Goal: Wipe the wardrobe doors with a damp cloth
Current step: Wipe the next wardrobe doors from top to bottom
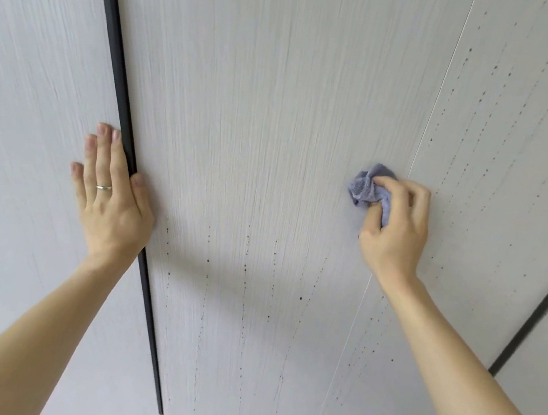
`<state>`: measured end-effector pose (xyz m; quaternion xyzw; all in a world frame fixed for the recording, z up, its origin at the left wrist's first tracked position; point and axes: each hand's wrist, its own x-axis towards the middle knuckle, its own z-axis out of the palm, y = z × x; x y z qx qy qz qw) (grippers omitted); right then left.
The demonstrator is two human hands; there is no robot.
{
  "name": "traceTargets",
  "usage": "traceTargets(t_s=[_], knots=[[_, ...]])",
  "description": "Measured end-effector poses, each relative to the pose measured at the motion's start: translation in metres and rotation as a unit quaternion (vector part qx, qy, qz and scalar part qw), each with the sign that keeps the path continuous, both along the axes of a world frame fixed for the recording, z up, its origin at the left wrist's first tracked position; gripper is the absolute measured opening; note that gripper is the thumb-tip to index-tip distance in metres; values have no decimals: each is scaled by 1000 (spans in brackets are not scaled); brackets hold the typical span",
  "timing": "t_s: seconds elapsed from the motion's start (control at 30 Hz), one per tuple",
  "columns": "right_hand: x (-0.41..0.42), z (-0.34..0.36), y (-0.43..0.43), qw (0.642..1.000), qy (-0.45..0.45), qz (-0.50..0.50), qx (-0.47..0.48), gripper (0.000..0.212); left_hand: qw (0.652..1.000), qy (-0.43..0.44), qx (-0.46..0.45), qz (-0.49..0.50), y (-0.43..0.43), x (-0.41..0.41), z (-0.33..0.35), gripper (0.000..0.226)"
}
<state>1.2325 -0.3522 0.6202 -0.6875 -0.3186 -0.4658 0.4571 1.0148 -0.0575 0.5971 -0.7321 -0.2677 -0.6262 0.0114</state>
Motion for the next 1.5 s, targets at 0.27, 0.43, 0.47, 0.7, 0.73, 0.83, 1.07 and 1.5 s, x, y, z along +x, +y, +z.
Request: traceTargets(t_s=[0.27,0.43,0.47,0.7,0.73,0.83,1.07,1.5], knots=[[-21,-141,-2,989,38,14,-139,33,1000,-2,13,4,0,-1,-2,53],[-17,-55,4,995,20,11,-94,37,1000,3,22,7,3,-2,-4,54],[-18,-34,8,997,21,9,-76,39,1000,1,23,7,3,-2,-4,54],[-26,-59,30,999,-24,22,-34,37,999,2,29,16,4,-1,-8,53],[-29,-87,31,997,-26,38,-62,35,999,1,30,20,4,-1,-8,53],[-42,-153,28,980,-19,54,-192,34,999,3,32,25,5,1,-8,53],[-51,-35,53,985,-49,86,-143,34,1000,1,8,15,-1,0,-4,53],[-80,-154,67,953,-54,117,-274,41,998,68,-10,6,-4,-18,-13,54]])
